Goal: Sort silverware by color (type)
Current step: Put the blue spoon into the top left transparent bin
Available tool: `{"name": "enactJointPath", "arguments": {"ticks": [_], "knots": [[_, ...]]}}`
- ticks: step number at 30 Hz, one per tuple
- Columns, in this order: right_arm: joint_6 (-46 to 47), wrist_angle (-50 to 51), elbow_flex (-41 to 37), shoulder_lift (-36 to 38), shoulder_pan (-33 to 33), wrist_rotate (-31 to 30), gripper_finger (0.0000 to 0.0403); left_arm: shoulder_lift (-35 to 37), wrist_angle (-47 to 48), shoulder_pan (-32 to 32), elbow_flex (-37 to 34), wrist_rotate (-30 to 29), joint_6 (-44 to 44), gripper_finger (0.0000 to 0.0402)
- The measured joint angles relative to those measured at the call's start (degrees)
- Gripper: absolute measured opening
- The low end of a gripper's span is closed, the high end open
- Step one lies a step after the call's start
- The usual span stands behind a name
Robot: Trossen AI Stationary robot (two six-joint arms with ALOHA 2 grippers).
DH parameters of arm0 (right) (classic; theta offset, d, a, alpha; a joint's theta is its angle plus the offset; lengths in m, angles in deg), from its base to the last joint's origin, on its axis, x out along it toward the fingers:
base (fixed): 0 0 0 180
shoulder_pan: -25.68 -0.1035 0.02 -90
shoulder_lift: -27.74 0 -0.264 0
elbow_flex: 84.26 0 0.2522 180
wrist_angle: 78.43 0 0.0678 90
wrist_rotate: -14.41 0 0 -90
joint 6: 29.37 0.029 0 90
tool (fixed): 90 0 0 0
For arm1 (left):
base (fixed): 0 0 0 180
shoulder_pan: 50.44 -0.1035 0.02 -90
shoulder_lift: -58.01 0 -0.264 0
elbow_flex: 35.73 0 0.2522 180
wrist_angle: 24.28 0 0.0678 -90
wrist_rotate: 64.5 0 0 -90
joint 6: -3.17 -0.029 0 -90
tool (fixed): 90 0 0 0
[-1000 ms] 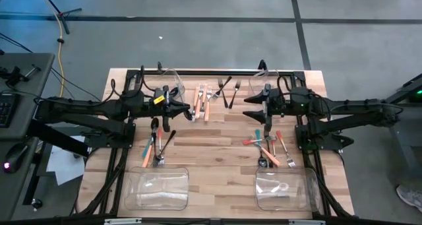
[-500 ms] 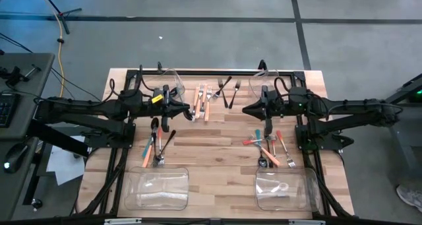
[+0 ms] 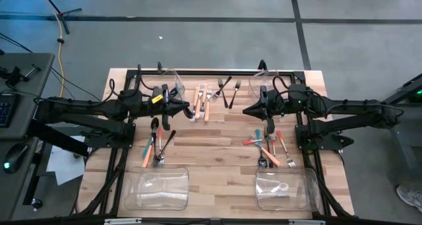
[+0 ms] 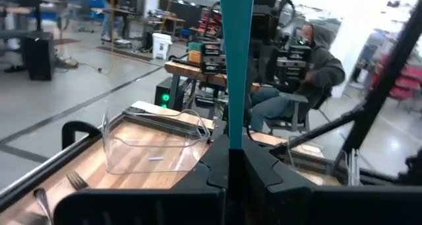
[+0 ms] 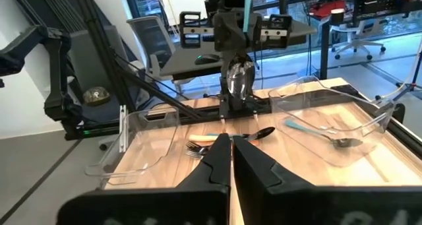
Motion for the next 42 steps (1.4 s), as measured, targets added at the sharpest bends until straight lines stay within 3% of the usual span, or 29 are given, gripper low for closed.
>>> {"name": "enactJointPath", "arguments": {"ticks": [4,7,14,20,28,42], "knots": [[0.2,0.0,0.0,0.0,0.0,0.0,0.0,-0.8,3.5,-0.5,2.4,-5.3,2.1,0.0002],[0.2,0.0,0.0,0.0,0.0,0.0,0.0,-1.8,15.3,-4.3,9.2,-6.7,-1.3,0.0002],[0.2,0.0,0.0,0.0,0.0,0.0,0.0,-7.7,53.8,-21.9,27.9,-7.1,-10.5,0.0001],[0.2,0.0,0.0,0.0,0.0,0.0,0.0,-13.2,69.7,-34.3,29.6,-6.2,-15.3,0.0001],[0.2,1.5,0.0,-0.1,0.0,0.0,0.0,-22.3,72.7,-40.3,23.1,-8.1,-16.9,0.0001],[0.2,2.7,0.0,-0.2,0.0,-0.1,0.0,-34.0,72.6,-41.0,19.3,-7.0,-22.5,0.0001]]}}
